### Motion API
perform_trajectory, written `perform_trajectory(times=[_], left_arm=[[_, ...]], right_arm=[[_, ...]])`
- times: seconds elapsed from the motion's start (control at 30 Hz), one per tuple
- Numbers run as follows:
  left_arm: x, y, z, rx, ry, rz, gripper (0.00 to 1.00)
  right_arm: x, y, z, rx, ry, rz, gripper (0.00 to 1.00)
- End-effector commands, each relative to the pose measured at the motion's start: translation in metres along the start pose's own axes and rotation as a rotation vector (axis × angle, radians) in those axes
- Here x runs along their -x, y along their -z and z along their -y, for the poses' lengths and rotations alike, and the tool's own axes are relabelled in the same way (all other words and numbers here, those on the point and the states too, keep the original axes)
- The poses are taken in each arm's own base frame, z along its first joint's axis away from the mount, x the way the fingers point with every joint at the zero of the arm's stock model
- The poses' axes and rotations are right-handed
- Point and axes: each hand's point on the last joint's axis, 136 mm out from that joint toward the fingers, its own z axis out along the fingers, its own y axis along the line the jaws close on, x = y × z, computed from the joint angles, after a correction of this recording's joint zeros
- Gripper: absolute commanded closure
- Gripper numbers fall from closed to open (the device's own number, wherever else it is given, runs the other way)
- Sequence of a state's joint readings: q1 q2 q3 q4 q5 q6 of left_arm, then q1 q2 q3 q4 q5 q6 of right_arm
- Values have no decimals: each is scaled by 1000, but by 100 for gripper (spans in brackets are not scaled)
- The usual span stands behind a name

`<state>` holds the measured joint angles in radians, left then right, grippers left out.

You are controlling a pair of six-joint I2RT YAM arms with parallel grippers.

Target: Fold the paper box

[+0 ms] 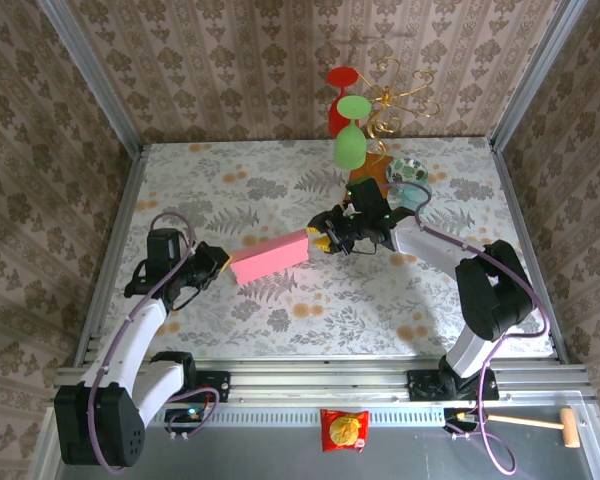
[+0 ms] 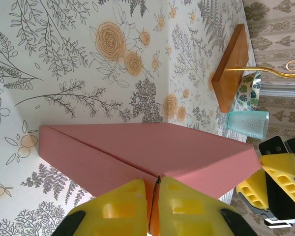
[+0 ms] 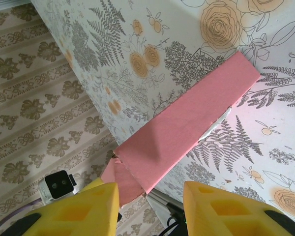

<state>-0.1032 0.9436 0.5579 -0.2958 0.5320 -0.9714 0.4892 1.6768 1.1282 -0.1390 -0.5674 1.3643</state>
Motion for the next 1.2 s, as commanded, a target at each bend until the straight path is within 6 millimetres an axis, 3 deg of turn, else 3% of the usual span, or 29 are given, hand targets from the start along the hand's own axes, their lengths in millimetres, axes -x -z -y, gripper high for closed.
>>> perform_trajectory(times=[0.0, 0.3, 0.4, 0.63, 0.77, 0.9, 1.0, 1.17], left_arm=[[-19, -4, -47, 173, 76, -64, 90], [-19, -4, -47, 173, 78, -64, 90], [-20, -4, -46, 172, 78, -66, 90], [-19, -4, -46, 170, 80, -66, 89], [-18, -4, -46, 167, 80, -67, 85], [-16, 1, -40, 155, 74, -63, 75], [-15, 8, -30, 140, 65, -59, 67], [-15, 14, -15, 83, 83, -54, 67]], right_arm=[[-5, 15, -20, 37, 49, 42, 59], [-14, -7, -7, 10, 36, -1, 63], [-14, -11, 0, -12, 29, -7, 70], [-8, -20, 34, -104, 6, 1, 78], [0, -23, 51, -128, -22, 4, 84], [5, -26, 59, -143, -53, 2, 87], [5, -30, 60, -122, -92, -16, 87], [3, -33, 55, -91, -123, -39, 87]])
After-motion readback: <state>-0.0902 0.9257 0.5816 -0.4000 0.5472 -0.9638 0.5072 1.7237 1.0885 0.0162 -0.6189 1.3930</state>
